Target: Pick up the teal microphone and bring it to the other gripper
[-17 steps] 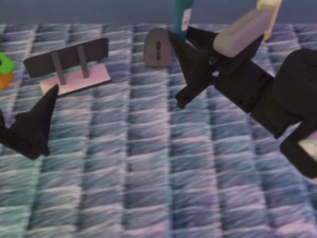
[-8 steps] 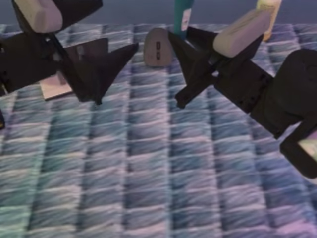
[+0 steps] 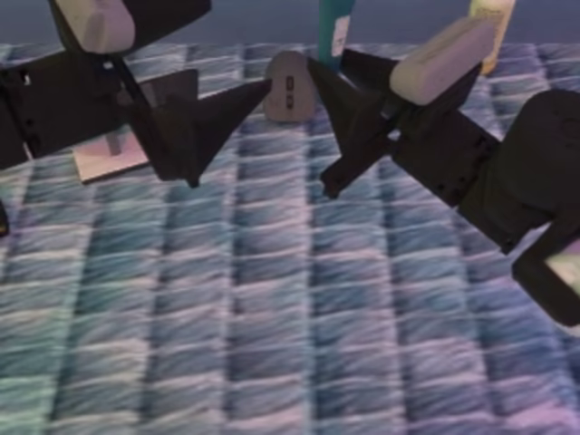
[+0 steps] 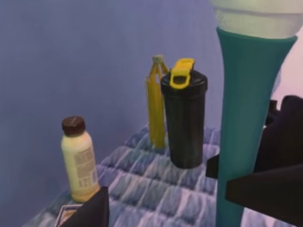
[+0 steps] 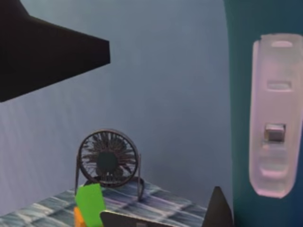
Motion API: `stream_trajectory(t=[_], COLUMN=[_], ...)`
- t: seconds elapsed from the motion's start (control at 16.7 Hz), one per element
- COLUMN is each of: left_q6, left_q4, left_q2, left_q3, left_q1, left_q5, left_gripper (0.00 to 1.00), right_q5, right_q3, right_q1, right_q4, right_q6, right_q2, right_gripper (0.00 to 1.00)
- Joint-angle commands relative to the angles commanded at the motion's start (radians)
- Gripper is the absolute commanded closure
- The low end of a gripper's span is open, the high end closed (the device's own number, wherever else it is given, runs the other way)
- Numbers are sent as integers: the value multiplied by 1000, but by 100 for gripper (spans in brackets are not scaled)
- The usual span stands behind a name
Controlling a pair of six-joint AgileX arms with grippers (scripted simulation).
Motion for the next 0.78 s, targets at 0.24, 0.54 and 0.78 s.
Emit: stream_trajectory(t=[0.24,0.54,0.78], left_q6=[-2,-9,-10], left_q4=[25,68,77], left_q2=[99,279,320], left_q3=[80,223,255], left_q1=[-68,-190,-218], left_q5=[-60,-179,-207], left_gripper=[0,0,0], right_q5=[0,0,0], right_q3=[0,0,0], right_q1=[0,0,0], right_q4=[0,0,0], right_q6=[0,0,0], right_q2=[0,0,0], right_gripper=[100,100,100])
